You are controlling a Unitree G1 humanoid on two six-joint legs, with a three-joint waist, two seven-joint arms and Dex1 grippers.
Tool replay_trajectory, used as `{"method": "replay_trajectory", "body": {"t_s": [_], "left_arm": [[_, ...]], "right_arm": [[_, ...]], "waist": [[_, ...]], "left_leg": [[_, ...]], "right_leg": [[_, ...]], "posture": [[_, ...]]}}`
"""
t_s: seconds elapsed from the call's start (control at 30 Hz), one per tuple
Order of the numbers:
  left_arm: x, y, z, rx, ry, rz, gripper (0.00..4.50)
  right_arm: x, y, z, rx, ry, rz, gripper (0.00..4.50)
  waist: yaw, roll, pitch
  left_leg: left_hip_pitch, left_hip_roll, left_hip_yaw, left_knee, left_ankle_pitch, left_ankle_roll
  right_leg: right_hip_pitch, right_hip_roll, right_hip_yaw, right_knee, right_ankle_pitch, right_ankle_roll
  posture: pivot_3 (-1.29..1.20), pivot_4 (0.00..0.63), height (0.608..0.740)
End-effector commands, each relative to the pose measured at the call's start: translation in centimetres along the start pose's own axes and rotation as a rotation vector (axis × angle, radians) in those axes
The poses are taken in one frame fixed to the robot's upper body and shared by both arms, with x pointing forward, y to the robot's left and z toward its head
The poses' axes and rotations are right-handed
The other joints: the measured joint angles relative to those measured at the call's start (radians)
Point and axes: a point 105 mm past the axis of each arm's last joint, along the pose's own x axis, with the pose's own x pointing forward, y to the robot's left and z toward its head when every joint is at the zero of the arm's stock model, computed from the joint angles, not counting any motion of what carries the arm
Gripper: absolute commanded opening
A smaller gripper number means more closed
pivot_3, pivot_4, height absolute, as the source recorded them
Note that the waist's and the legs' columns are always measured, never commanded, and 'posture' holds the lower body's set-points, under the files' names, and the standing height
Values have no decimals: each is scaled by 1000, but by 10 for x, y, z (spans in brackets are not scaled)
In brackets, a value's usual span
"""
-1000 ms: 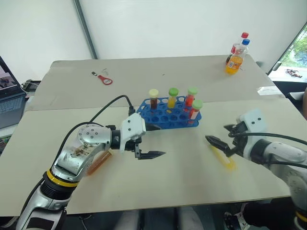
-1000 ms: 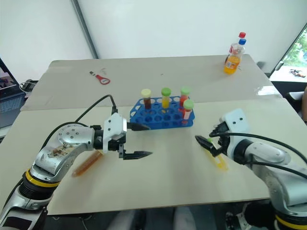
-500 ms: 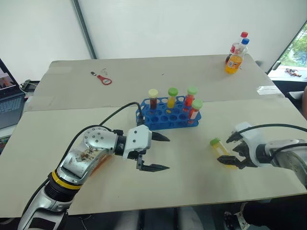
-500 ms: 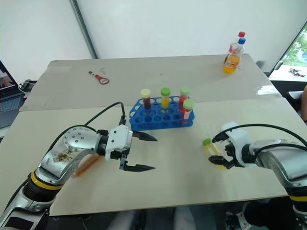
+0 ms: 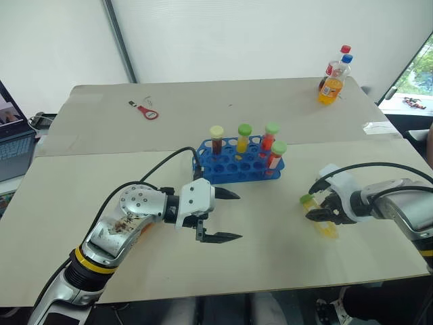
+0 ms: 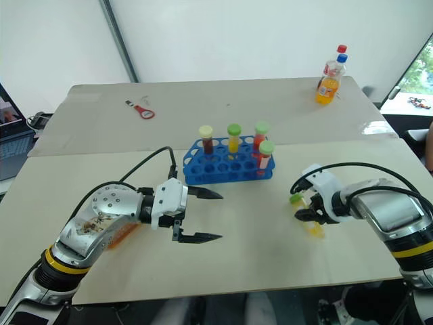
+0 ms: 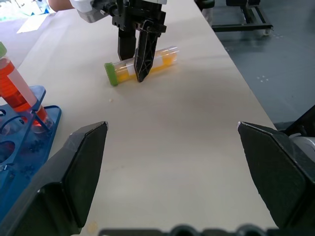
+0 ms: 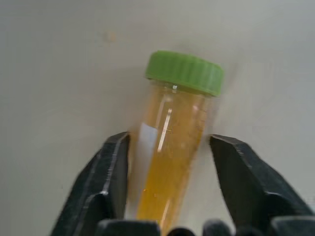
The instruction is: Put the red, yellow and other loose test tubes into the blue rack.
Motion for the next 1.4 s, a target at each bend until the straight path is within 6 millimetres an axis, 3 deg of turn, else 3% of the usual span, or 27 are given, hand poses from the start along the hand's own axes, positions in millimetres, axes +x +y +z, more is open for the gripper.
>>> {"method": "replay_trajectory", "body": {"t_s": [0.03, 0.07, 0.23, 0.3, 0.4, 0.53, 0.67, 1.03, 1.4], "left_arm": [[-6, 3, 2, -14, -5, 43, 4500], [-11, 7, 2, -28, -9, 72, 4500], [-39, 18, -4, -103, 4, 194, 4500], [-55, 21, -11, -132, 43, 255, 4500], [-68, 24, -16, -147, 78, 312, 4500], [-81, 30, -17, -171, 85, 387, 4500], [-78, 32, -12, -184, 55, 394, 4500], [-70, 36, 0, -212, -2, 385, 4500], [-64, 38, 5, -200, 4, 372, 4500]], "right_arm": [[-7, 5, 6, 25, -30, 29, 1288], [-14, 9, 9, 22, -49, 56, 1027], [-39, 38, 37, -111, -248, 151, 984], [-52, 60, 71, -164, -528, 212, 984], [-69, 75, 101, -177, -828, 237, 983], [-65, 84, 135, -143, -1084, 184, 981], [-51, 88, 159, -138, -1245, 60, 980], [-14, 76, 180, -56, -1369, -204, 978], [16, 80, 180, -17, -1352, -261, 962]], "waist": [[0, 0, 0], [0, 0, 0], [-1, 0, 0], [-2, -1, 0], [-1, -2, -1], [6, -2, -1], [5, -2, -1], [-8, -2, -1], [-18, -2, -1]], "left_leg": [[0, 0, 0, 0, 0, 0], [0, 0, 0, 0, 0, 0], [-2, 1, 0, 0, 0, 0], [-1, 1, 0, 0, 0, 0], [0, 4, 0, 0, 0, 0], [0, 3, 0, 0, 0, -1], [1, 2, 0, 0, 1, -2], [1, 3, 0, -4, 5, -10], [1, 4, 0, -5, 5, -10]], "right_leg": [[0, 0, 0, 0, 0, 0], [0, 0, 0, 0, 0, 0], [-3, 1, 0, 1, 0, 0], [-2, 1, 0, 1, 0, 0], [-2, 3, 0, 1, 1, -1], [-2, 3, -1, 1, 1, -1], [-2, 2, -1, 1, 3, -2], [-6, 3, -1, 3, 3, -3], [-7, 4, 0, 3, 4, -4]], "posture": [[0, 150, 740], [0, 150, 740], [0, 150, 740], [0, 150, 740], [0, 150, 740], [0, 150, 740], [0, 150, 740], [0, 150, 740], [0, 150, 740]]}}
